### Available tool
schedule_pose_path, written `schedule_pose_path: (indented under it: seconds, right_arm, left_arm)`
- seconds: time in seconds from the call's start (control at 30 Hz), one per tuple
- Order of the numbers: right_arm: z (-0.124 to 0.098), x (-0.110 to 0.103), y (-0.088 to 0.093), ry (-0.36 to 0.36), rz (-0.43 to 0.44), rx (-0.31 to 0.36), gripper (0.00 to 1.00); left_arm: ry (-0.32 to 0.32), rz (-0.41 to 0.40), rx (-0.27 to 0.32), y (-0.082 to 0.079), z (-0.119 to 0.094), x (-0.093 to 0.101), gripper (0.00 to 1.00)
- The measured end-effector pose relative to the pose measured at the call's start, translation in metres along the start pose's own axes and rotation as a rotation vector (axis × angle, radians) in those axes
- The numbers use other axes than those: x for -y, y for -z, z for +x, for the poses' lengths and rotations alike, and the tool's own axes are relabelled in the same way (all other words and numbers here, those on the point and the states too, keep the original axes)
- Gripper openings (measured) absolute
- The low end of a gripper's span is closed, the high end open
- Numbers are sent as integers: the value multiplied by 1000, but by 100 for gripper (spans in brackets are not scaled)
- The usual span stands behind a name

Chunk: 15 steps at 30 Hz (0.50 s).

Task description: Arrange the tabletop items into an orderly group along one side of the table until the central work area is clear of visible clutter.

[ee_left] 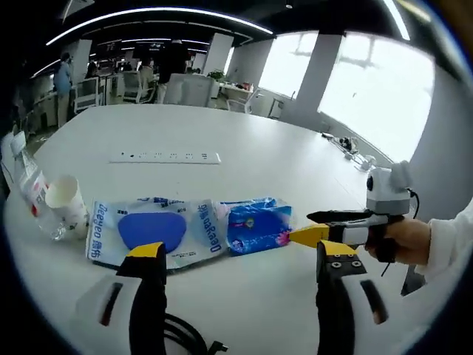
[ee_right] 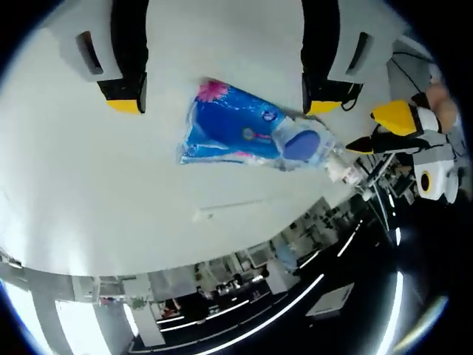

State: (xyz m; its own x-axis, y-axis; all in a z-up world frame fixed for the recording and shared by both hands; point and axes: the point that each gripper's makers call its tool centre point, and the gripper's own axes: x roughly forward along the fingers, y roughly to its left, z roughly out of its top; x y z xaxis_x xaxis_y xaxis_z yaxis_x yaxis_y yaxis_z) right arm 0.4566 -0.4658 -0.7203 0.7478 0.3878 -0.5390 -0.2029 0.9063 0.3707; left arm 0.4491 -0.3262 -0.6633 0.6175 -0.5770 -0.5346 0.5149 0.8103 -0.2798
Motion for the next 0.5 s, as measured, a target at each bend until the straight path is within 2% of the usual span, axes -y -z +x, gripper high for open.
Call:
schedule_pose_path:
  seconds: [0.5]
  right_arm:
    - [-21, -11, -2, 21, 13, 38, 83]
  left_arm:
    - [30, 14, 34, -8, -19, 1, 82]
